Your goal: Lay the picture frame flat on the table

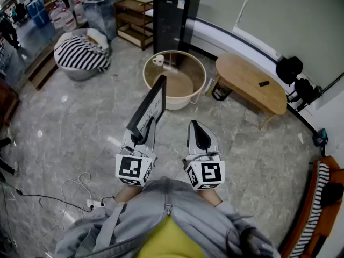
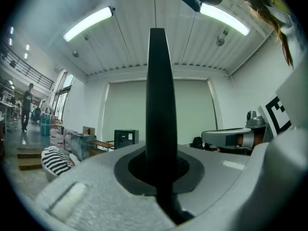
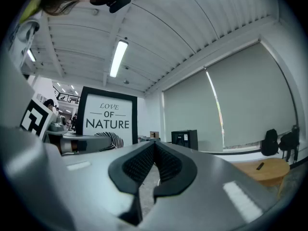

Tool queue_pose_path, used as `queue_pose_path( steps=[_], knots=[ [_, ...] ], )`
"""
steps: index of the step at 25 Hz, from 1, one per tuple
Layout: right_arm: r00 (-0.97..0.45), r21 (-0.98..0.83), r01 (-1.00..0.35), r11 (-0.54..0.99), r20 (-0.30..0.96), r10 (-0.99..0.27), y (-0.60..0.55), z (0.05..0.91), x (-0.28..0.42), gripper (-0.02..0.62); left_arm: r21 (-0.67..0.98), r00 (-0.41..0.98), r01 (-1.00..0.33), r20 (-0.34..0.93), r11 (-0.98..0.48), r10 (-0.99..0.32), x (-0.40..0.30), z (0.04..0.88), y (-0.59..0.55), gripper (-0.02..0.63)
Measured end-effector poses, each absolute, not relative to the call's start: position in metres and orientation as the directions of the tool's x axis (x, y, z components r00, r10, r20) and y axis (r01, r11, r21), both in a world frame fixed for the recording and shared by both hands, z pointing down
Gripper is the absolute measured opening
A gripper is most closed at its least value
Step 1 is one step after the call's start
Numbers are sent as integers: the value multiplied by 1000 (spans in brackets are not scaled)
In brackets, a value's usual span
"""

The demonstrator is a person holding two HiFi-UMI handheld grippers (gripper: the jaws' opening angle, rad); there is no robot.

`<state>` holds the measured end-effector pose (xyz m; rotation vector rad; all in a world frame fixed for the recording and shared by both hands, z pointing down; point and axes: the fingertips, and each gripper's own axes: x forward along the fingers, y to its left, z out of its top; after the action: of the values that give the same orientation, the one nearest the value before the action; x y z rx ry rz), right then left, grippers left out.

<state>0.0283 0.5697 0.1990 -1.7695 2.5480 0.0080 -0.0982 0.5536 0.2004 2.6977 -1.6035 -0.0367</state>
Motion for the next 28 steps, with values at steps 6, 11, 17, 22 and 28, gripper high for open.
queue_pose_path(
  steps=[6, 11, 17, 22, 28],
  knots=[
    [-359, -63, -930, 361, -50, -932, 559, 199, 36, -2, 19, 471, -882, 3, -471, -882, -94, 206, 545, 11],
    [-354, -64, -932, 356, -46, -934, 536, 204, 36, 0, 24, 465, -885, 10, -465, -885, -98, 213, 523, 11],
    [-351, -68, -934, 352, -25, -936, 481, 218, 27, 0, 39, 480, -877, 19, -479, -877, -104, 225, 465, 11],
    [-342, -71, -937, 342, -21, -940, 412, 223, 15, 0, 37, 501, -865, 22, -500, -865, -112, 229, 397, 11],
    [-311, -69, -947, 314, -47, -949, 326, 213, 4, 0, 16, 533, -846, 22, -533, -846, -122, 221, 308, 11]
  ],
)
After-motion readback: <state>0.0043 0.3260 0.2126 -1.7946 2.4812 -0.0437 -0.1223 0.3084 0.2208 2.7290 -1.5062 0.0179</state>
